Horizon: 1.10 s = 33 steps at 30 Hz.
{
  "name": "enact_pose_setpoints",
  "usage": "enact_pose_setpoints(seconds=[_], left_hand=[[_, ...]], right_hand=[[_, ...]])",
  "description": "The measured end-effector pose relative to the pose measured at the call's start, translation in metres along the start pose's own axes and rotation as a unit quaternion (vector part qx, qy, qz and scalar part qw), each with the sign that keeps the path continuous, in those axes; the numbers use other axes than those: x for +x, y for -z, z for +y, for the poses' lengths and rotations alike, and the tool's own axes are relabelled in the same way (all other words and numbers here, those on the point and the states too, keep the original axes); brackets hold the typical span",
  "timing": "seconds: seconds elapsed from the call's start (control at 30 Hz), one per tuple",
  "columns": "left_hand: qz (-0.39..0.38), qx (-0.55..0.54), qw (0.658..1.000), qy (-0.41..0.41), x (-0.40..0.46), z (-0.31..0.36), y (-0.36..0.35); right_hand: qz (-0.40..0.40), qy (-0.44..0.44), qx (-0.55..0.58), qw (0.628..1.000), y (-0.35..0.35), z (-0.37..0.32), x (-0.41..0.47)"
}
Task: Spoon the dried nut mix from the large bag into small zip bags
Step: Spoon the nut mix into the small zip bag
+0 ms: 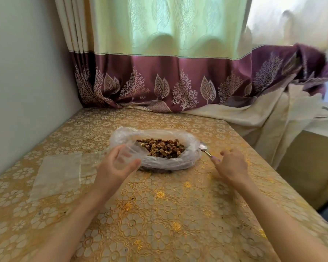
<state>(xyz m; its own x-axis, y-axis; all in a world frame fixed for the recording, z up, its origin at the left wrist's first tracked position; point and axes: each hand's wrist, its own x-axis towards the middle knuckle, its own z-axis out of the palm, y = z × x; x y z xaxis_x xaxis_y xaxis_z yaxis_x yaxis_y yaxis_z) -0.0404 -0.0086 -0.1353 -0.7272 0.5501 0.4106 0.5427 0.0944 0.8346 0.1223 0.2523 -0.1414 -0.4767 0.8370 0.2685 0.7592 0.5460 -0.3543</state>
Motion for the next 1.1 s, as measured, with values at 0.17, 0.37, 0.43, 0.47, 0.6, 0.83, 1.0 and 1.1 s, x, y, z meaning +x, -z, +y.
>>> enact_pose_setpoints(seconds=[0.17, 0.37, 0.43, 0.47, 0.6, 0.83, 1.0, 1.1], left_hand=[[0.018, -0.039, 0.999, 0.014, 0.006, 0.002, -0.009], [0.051, -0.016, 0.999, -0.007, 0.005, -0.003, -0.011], [0.057, 0.004, 0.998, -0.012, 0.004, -0.005, -0.008], [0.06, 0.015, 0.998, -0.014, 0.004, -0.006, -0.005], [0.069, 0.031, 0.997, -0.01, 0.002, -0.011, 0.003], [0.095, 0.026, 0.995, 0.001, -0.001, -0.005, 0.011], [0.083, 0.034, 0.996, 0.013, 0.0, -0.006, 0.011], [0.087, 0.056, 0.995, 0.014, 0.0, -0.008, 0.008]], right_hand=[[-0.033, -0.023, -0.001, 0.999, -0.006, 0.018, -0.003], [0.082, -0.047, 0.225, 0.97, -0.001, 0.01, -0.006], [0.123, -0.034, 0.313, 0.941, 0.007, -0.001, -0.007], [0.139, -0.028, 0.355, 0.924, 0.012, -0.008, -0.007], [0.096, -0.031, 0.531, 0.841, 0.026, -0.039, -0.011], [-0.006, -0.002, 0.626, 0.779, 0.035, -0.067, -0.01], [0.082, 0.07, 0.494, 0.863, 0.036, -0.07, -0.012], [0.097, 0.114, 0.43, 0.89, 0.032, -0.075, -0.016]])
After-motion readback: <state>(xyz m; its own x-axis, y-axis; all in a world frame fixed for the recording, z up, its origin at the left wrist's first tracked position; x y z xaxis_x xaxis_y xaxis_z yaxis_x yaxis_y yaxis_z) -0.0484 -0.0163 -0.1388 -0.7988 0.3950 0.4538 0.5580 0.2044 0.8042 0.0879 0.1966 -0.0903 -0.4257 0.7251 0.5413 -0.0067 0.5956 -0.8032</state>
